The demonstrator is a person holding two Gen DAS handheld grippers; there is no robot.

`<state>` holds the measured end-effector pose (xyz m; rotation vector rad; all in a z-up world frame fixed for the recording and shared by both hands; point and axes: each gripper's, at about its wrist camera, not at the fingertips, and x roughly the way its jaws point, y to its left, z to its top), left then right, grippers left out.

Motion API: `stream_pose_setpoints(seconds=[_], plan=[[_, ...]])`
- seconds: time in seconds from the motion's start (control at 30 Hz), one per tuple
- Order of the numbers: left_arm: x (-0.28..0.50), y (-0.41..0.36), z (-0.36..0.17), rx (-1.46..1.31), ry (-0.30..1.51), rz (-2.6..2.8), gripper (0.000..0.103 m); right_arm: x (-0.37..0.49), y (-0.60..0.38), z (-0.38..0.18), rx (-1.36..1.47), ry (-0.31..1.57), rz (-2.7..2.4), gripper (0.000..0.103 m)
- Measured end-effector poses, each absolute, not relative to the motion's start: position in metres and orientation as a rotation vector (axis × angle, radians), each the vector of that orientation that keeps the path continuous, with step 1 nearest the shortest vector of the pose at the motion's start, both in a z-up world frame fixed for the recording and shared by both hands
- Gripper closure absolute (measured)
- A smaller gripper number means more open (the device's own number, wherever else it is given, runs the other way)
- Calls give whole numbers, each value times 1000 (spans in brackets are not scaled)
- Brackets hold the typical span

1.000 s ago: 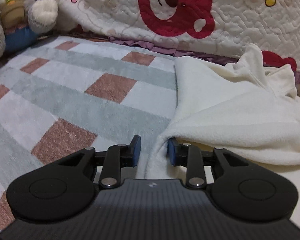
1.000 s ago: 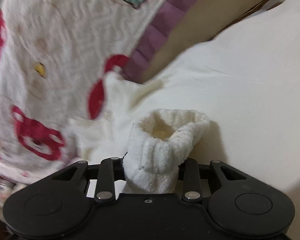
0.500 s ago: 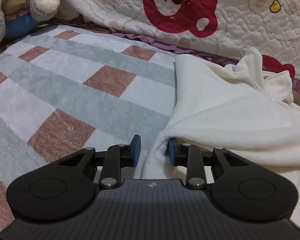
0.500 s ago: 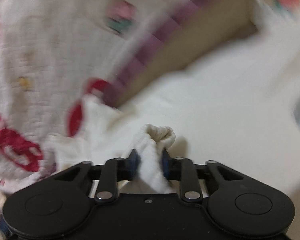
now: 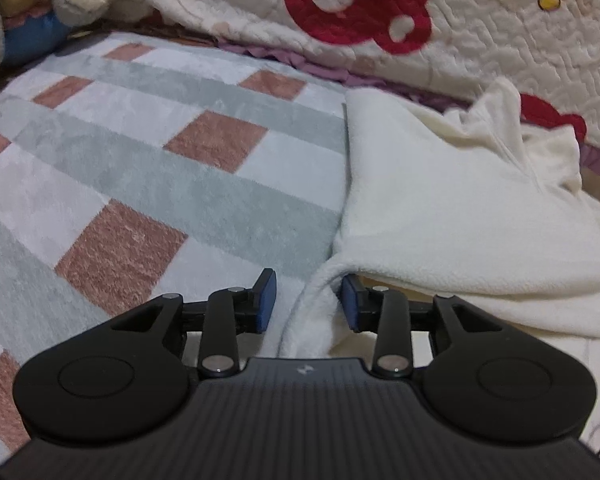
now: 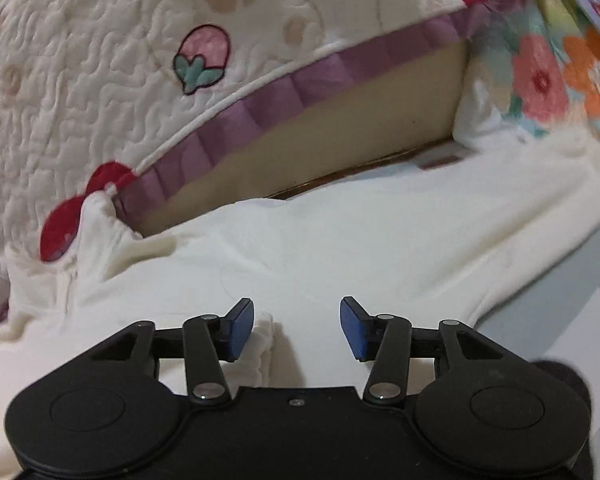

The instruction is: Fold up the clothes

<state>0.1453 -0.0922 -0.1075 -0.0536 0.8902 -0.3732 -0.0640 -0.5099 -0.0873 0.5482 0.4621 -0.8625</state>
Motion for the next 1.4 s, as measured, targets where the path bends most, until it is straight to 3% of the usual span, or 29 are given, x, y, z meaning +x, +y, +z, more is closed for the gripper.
stream_pose_setpoints(seconds=[0.17, 0.27, 0.6, 0.73, 0.87, 0.97, 1.03, 1.17, 1.3, 1.4], plan=[[142, -91, -77, -130, 982, -501, 52, -86, -524, -79, 729, 318, -852, 51], [134, -102, -68, -138, 956, -593, 51, -75, -509, -71, 649, 324, -802, 49], [128, -137, -109, -150, 866, -692, 51, 6, -420, -92, 206, 665, -439, 47], [129, -135, -111, -171, 859, -679, 51, 6, -426, -103, 220, 656, -420, 39], [128, -139, -109, -139, 855, -676, 51, 17, -446, -92, 268, 742, -335, 38], [122, -141, -110, -74, 832, -684, 51, 33, -469, -83, 315, 910, -227, 38], [118, -146, -109, -2, 815, -680, 51, 43, -470, -63, 162, 1121, -137, 46], [111, -153, -105, 84, 802, -664, 51, 15, -460, 13, -292, 1321, -61, 42], [107, -150, -103, 85, 794, -665, 49, -36, -479, 72, -266, 1225, -54, 41], [103, -151, -104, 94, 781, -666, 49, -65, -499, 67, -91, 1120, -66, 42]])
